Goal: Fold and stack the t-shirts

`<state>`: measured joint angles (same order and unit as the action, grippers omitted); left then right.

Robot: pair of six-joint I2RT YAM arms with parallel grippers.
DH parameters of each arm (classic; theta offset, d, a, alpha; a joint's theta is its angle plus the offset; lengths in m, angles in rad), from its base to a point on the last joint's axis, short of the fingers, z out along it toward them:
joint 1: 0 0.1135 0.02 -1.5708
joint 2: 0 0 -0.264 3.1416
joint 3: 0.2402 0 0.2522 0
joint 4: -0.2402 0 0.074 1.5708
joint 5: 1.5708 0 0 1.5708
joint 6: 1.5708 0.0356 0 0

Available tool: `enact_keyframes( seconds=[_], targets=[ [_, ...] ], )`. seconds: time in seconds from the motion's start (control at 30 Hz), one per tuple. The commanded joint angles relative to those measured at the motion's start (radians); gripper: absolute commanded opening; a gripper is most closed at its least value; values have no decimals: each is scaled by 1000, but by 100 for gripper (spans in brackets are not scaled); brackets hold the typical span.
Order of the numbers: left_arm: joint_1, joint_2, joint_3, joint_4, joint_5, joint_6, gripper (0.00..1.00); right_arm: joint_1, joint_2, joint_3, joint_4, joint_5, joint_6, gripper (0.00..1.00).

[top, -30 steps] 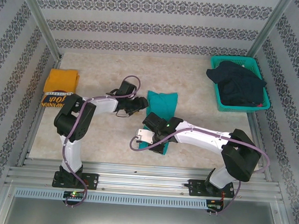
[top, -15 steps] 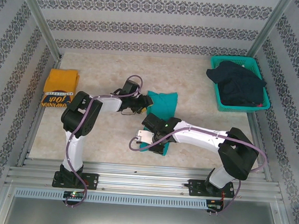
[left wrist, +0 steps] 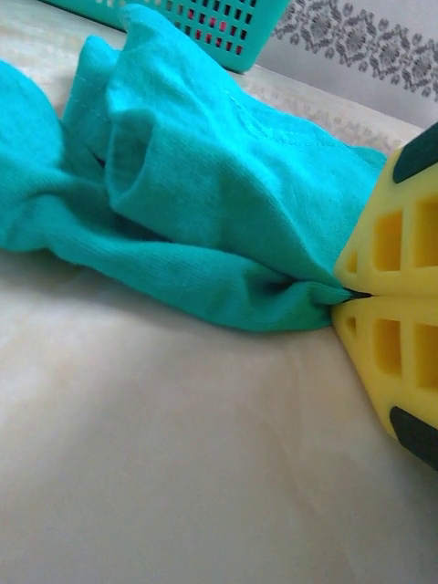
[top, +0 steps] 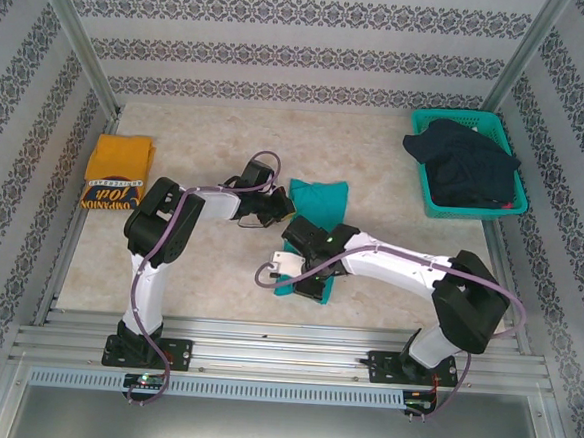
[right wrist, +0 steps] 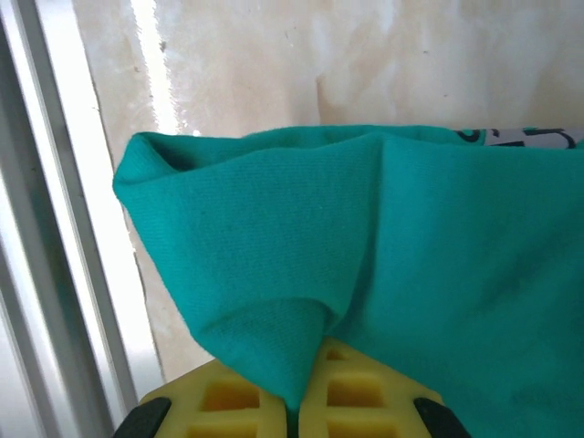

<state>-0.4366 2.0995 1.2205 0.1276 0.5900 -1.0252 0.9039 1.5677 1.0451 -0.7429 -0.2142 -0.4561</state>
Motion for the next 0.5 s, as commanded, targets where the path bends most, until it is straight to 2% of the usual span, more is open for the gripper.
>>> enact_keyframes(
  seconds=[0.0, 0.2, 0.47],
  targets=[
    [5, 13, -30, -71, 28, 123, 0, -34, -33, 80, -107, -88, -40, 0],
    [21, 57, -29, -136, 80, 153, 0, -108, 17, 216, -193, -123, -114, 0],
    [47, 74, -42, -211, 104, 206, 0, -256, 123, 379, -213, -104, -184, 0]
  ],
)
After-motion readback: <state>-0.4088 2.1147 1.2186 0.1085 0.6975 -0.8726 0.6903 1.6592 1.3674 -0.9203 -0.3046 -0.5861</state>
